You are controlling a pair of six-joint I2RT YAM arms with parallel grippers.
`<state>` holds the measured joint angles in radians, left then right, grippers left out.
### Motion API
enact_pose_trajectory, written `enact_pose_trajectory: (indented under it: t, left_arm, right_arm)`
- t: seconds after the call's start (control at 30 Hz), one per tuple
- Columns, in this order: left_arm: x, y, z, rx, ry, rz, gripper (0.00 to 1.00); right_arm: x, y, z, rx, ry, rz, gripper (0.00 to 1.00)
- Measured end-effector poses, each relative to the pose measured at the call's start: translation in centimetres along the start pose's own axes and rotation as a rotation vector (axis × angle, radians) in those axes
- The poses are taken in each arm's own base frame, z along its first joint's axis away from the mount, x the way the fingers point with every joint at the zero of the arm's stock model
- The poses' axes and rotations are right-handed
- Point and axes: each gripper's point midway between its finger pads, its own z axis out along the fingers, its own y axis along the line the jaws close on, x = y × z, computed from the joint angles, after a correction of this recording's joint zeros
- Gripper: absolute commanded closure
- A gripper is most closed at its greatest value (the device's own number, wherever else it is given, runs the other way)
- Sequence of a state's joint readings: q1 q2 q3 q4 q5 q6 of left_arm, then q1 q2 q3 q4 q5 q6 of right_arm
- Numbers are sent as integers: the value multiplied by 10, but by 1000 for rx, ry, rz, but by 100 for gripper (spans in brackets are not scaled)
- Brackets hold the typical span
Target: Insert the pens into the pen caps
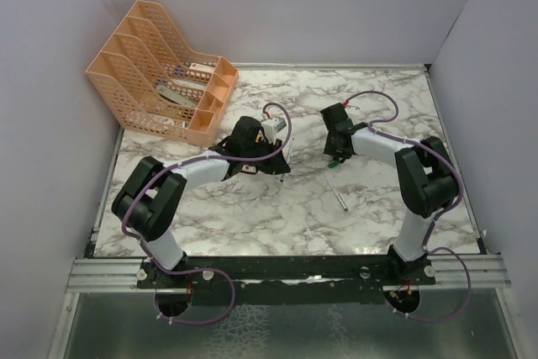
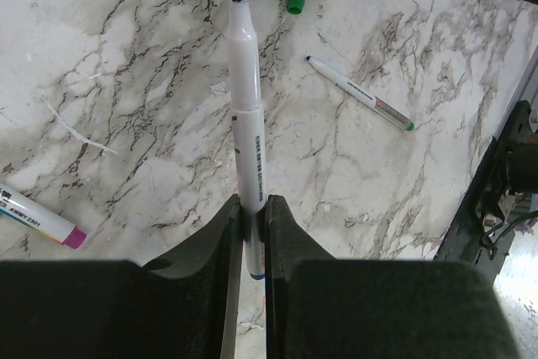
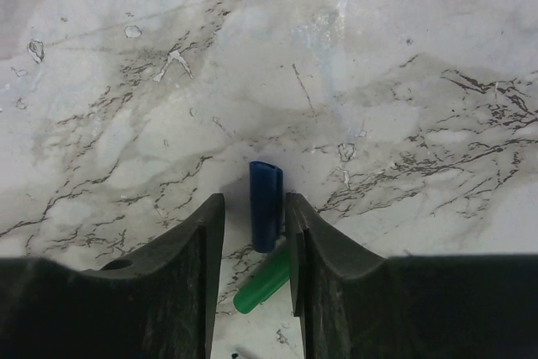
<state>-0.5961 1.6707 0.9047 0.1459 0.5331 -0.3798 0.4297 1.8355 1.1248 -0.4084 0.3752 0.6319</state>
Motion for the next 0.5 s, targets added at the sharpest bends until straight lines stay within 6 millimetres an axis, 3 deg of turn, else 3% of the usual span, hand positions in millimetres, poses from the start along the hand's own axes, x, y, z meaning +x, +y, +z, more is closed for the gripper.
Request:
enact_pose_trajectory:
  t: [0.3, 0.5]
  left_arm:
    - [1, 1, 0, -1, 5, 6, 100]
    - [0, 0, 0, 0, 4, 16, 100]
  right_arm:
    - [-4, 1, 4, -11, -6, 27, 99]
    - [-5, 1, 4, -21, -5, 35, 99]
